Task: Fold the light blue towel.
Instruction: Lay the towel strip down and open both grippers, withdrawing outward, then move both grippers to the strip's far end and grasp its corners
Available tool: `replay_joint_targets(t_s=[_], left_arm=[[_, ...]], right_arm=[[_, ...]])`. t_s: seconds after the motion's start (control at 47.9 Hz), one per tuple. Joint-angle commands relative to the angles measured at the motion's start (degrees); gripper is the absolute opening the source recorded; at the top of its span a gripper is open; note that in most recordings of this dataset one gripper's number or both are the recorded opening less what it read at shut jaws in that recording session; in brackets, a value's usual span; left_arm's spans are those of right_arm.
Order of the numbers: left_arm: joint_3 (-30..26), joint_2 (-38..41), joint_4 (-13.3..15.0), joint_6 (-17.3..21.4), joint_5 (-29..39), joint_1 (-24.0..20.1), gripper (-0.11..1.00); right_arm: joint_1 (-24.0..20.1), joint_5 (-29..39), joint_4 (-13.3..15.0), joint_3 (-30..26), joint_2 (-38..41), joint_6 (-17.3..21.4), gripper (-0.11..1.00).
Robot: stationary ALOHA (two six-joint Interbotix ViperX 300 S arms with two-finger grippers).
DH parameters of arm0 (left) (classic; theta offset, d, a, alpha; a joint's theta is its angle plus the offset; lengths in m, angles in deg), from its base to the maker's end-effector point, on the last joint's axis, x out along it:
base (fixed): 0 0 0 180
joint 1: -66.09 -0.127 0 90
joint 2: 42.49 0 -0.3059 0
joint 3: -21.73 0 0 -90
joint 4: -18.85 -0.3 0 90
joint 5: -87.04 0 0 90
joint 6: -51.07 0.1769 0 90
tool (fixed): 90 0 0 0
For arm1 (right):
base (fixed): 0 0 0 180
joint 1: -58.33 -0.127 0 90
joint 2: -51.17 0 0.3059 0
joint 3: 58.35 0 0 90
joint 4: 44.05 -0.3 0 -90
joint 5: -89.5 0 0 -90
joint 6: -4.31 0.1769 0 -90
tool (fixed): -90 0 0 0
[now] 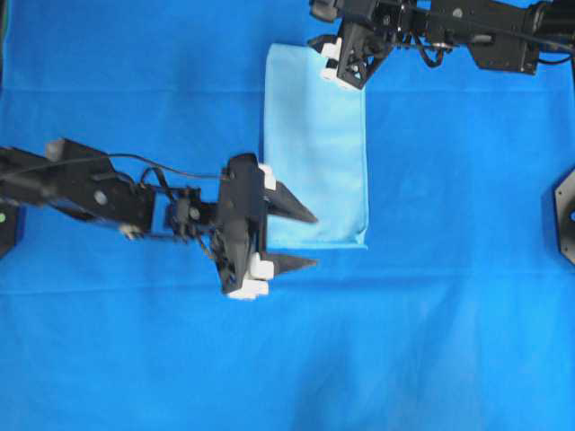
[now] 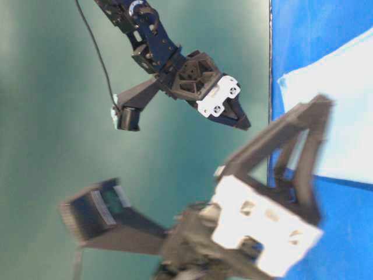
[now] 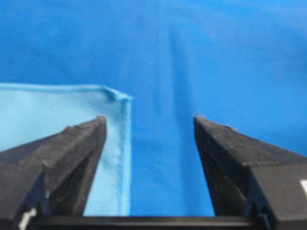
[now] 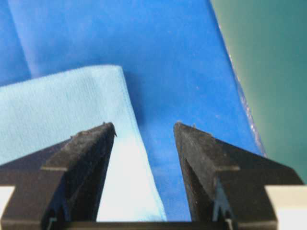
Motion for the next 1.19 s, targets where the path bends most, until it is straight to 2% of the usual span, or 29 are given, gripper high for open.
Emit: replay_joint_targets(t_s=[0.0, 0.23, 0.376, 0.522, 0.689, 0.877, 1.003, 1.17], left_arm=[[-0.26, -4.66, -0.26, 0.26, 2.81, -0.53, 0.69], [4.13, -13.8, -0.53, 0.97, 5.63, -4.13, 0.69], [9.76, -19.95, -0.62, 3.87, 3.52, -7.29, 0.69], [15.56, -25.05, -0.53, 5.89, -1.32, -10.02, 0.69], [21.62, -31.29, -0.53, 6.42, -4.39, -12.39, 0.69], [25.93, -34.37, -0.53, 6.33, -6.94, -14.33, 0.69], [25.4, -33.22, -0.53, 6.33, -7.56, -14.59, 0.69], [24.08, -30.94, -0.53, 6.33, -7.47, -14.59, 0.69]], right_arm=[[0.18, 0.0, 0.09, -0.09, -4.13, -0.09, 0.57], [-0.53, -0.88, 0.09, 6.15, -13.1, 0.79, 0.57], [-1.14, -5.1, -0.79, 12.57, -19.69, 1.05, 0.57], [-1.41, -12.39, -3.34, 20.65, -27.51, 1.05, 0.57], [-2.55, -18.19, -5.54, 29.09, -36.3, 1.14, 0.57], [-3.25, -24.79, -9.23, 36.74, -39.46, 1.05, 0.57], [-3.16, -25.75, -10.28, 37.44, -38.5, 1.05, 0.57], [-3.16, -25.49, -10.28, 36.65, -37.35, 0.97, 0.57]])
